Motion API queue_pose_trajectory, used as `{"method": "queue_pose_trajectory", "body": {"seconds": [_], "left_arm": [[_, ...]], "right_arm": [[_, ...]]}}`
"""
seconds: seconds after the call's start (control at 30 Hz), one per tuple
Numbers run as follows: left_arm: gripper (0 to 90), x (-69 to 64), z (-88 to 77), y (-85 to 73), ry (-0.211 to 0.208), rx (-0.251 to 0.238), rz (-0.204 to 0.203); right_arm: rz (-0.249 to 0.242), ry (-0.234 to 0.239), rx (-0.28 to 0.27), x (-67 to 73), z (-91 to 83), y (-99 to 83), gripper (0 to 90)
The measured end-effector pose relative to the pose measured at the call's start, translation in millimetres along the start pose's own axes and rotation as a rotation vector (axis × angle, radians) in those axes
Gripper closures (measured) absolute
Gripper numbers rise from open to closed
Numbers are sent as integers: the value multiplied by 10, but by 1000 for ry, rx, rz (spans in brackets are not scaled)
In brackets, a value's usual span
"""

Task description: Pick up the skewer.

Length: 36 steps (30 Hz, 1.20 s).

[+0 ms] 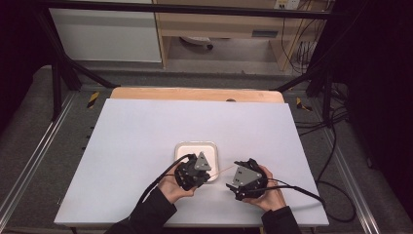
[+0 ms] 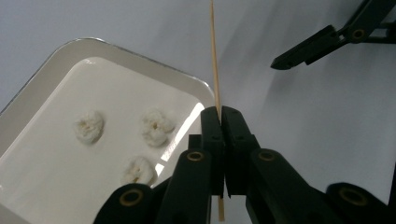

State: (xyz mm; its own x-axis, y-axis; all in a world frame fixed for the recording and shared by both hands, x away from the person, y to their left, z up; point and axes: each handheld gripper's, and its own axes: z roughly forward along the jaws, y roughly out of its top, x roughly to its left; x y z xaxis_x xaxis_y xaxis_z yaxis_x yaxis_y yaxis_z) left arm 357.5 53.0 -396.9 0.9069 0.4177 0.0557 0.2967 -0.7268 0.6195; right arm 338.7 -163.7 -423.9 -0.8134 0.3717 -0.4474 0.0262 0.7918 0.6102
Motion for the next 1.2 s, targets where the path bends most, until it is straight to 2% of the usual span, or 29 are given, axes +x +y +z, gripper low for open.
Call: {"method": "queue_pose_trajectory", "body": {"seconds": [0.2, 0.33, 0.37, 0.43, 0.5, 0.53, 0.6, 0.63, 0.7, 0.77, 0.8, 0.83, 1.07, 1.1, 1.2], "left_arm": [[883, -45, 56, 87, -14, 14, 18], [884, -85, 97, 143, -28, 26, 37], [884, -85, 97, 143, -28, 26, 37], [883, -96, 110, 160, -32, 31, 45], [884, -102, 120, 173, -35, 41, 55], [883, -107, 127, 178, -38, 41, 56], [884, -117, 136, 187, -43, 46, 62], [883, -121, 140, 190, -44, 46, 65], [883, -130, 148, 196, -51, 45, 67], [883, -139, 155, 198, -67, 47, 69], [884, -143, 156, 198, -67, 49, 74], [883, -144, 155, 198, -67, 51, 78], [884, -160, 149, 194, -83, 50, 90], [883, -159, 147, 193, -83, 50, 93], [884, -158, 139, 189, -89, 49, 98]], "right_arm": [[-57, 18, 1, 16, 17, 25, 331], [-130, 35, 10, 26, 34, 51, 410], [-130, 35, 10, 26, 34, 51, 410], [-166, 47, 12, 31, 54, 64, 468], [-175, 53, 17, 35, 59, 66, 482], [-200, 59, 26, 39, 73, 67, 526], [-212, 62, 29, 43, 79, 67, 543], [-236, 68, 25, 49, 87, 63, 582], [-251, 72, 26, 50, 90, 62, 597], [-283, 72, 31, 59, 91, 55, 638], [-320, 78, 33, 62, 89, 51, 674], [-338, 82, 34, 63, 87, 52, 693], [-391, 98, 37, 76, 85, 51, 787], [-415, 96, 35, 70, 88, 49, 813], [-415, 106, 35, 77, 81, 46, 840]]}}
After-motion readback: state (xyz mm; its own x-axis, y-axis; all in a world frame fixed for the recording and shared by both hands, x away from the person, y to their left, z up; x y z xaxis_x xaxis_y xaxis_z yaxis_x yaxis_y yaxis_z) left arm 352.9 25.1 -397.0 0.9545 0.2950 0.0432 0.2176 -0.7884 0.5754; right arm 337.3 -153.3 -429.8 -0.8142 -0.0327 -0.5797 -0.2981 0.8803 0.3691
